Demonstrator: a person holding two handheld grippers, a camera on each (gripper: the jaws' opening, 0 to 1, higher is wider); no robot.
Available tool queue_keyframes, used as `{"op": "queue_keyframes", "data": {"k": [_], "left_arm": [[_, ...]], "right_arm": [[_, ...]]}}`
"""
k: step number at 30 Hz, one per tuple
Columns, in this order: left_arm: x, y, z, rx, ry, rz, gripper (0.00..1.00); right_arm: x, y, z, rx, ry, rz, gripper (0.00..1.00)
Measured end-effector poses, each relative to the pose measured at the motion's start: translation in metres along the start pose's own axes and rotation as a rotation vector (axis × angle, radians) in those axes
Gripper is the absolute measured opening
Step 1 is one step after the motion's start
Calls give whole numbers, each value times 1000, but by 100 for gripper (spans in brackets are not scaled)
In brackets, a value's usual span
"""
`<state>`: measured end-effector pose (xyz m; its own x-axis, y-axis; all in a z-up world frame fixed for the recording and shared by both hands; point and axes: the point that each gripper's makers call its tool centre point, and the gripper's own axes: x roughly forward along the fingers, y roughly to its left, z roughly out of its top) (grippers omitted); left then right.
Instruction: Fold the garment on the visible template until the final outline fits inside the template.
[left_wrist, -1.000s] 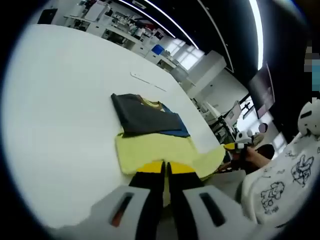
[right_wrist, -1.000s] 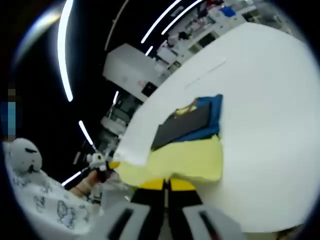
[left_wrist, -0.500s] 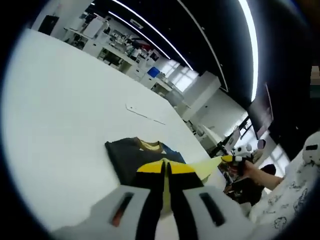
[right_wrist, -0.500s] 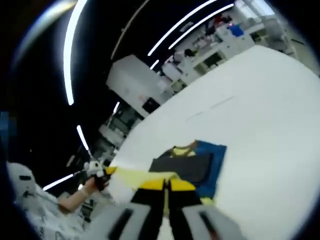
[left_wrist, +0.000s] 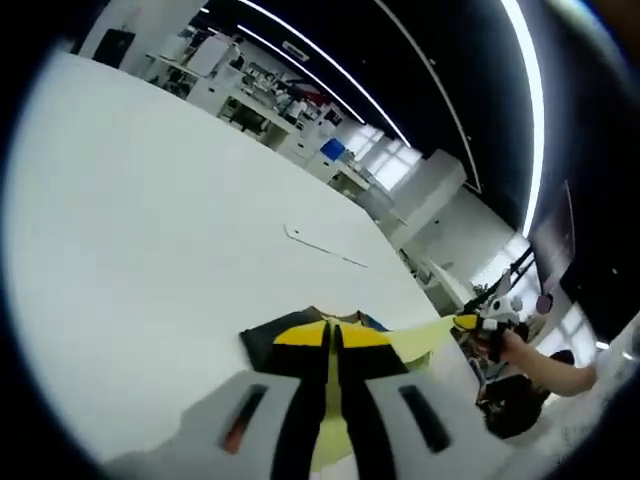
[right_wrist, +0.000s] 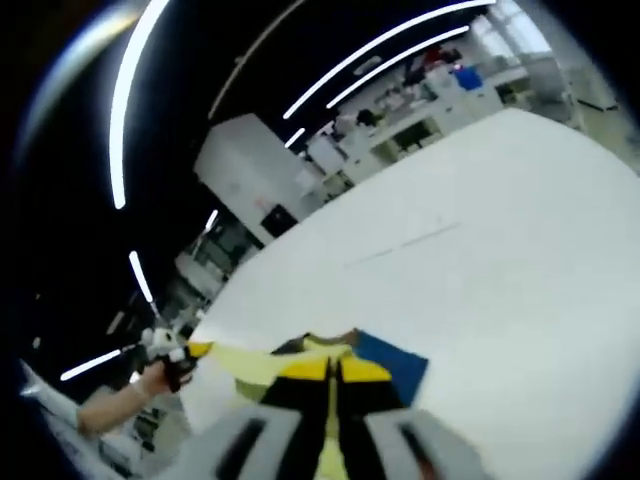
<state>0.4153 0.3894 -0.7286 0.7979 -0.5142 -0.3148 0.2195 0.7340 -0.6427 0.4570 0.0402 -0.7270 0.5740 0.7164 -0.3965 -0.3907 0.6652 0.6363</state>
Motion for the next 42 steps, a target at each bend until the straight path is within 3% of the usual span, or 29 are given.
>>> {"op": "queue_keyframes", "data": {"k": [3, 12, 25, 30, 37, 42], "left_arm": [[13, 20, 1, -55, -5, 48, 0], [36, 50, -9, -97, 17, 123, 0], [49, 76, -25, -119, 57, 199, 0], [51, 70, -37, -107, 77, 229, 0], [51, 78, -32, -68, 82, 217, 0], [52, 75, -30, -20, 93, 174, 1]], "right_arm": [[12, -11, -2, 7, 8, -25, 0], [36, -42, -16, 8, 59, -89, 0], [53, -63, -31, 0, 87, -147, 0], [55, -67, -35, -7, 96, -159, 0], [54, -68, -38, -41, 117, -152, 0], [52, -66, -40, -100, 120, -157, 3]]}}
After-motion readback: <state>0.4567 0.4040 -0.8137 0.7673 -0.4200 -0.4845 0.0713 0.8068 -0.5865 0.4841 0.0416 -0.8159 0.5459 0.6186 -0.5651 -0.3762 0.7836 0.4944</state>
